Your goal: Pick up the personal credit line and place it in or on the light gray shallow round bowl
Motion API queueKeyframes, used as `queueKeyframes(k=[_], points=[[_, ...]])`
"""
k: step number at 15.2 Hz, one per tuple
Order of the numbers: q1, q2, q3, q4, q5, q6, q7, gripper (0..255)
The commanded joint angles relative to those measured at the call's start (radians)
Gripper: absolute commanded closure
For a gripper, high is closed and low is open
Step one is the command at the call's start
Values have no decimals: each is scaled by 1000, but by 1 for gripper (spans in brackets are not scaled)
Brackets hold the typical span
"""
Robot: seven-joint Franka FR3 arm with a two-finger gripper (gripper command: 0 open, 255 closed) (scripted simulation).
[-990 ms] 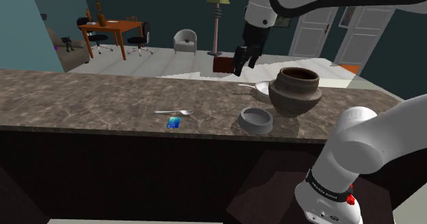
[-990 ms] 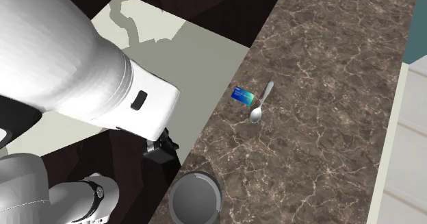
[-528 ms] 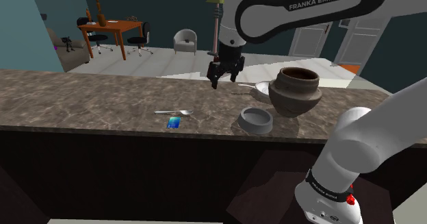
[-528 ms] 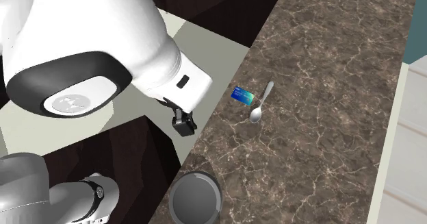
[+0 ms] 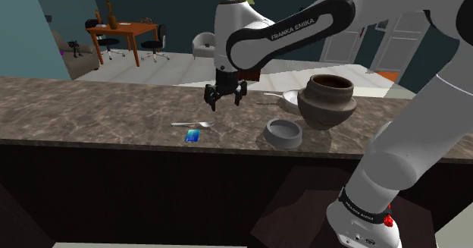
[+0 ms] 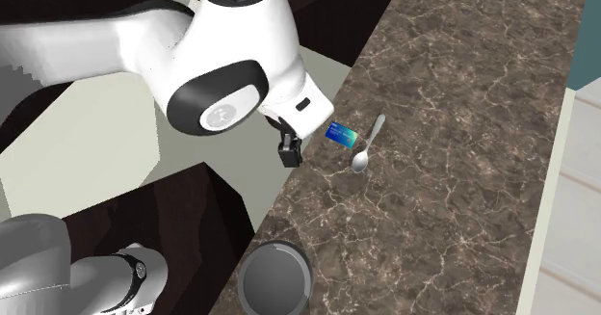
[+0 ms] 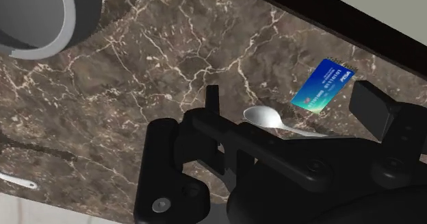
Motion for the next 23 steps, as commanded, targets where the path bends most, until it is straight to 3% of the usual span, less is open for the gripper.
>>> queueKeyframes(k=[1,9,16,23], points=[[-13,92,21,57,-39,21,92,0],[7,438,17,300,-202,56,417,0],[70,719,-51,573,-269,31,605,0],[73,773,-68,561,-293,95,619,0]])
